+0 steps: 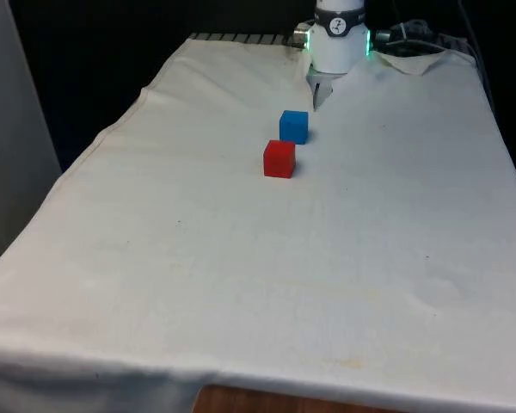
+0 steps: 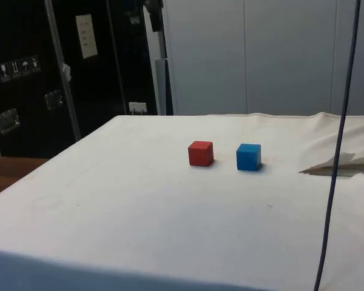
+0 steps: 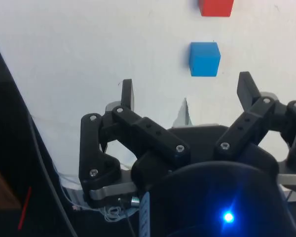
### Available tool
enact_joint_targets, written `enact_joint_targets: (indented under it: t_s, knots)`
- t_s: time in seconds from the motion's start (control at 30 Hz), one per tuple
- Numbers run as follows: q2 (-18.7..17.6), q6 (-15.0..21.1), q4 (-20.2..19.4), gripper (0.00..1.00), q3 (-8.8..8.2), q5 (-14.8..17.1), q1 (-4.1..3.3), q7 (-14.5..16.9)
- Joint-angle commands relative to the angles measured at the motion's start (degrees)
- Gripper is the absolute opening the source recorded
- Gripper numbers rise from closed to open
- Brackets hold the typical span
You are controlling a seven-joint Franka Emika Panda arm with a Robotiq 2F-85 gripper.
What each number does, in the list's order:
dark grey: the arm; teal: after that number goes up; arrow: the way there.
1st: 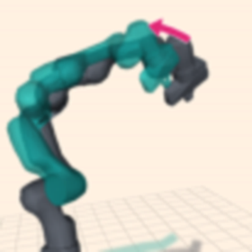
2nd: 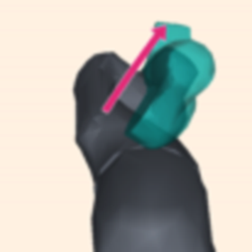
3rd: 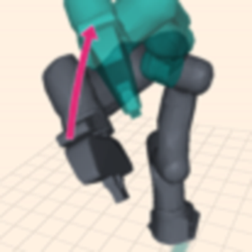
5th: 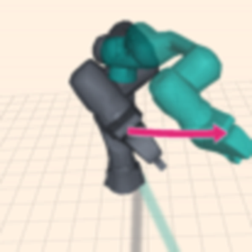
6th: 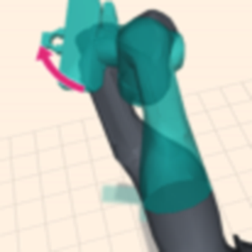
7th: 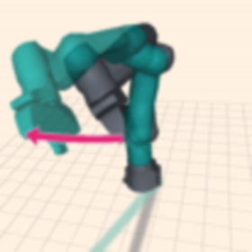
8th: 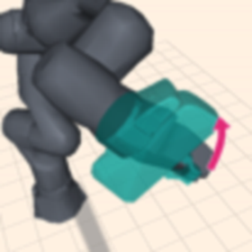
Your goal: Stack the two cubes.
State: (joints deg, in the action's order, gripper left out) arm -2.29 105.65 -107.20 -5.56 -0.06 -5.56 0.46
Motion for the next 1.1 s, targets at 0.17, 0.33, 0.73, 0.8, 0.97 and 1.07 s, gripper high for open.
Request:
enact_joint_targets:
  t_s: [0.17, 0.33, 0.73, 0.8, 0.97, 1.07]
  knots:
    - [2.81, 1.66, -3.78, 1.00, 0.06, -0.29, -0.06, -0.17]
    - [5.61, 3.44, -8.14, 1.00, 0.11, -0.52, -0.06, -0.29]
    - [11.23, 5.44, -15.81, 1.00, 0.11, -0.52, 0.00, 0.00]
    - [12.95, 6.99, -18.11, 1.00, 0.23, -1.09, 0.06, -0.29]
    - [15.87, 8.14, -21.77, 1.00, 0.23, -1.49, 0.06, -0.29]
    - [16.79, 8.54, -22.98, 1.00, 0.29, -1.66, 0.06, -0.29]
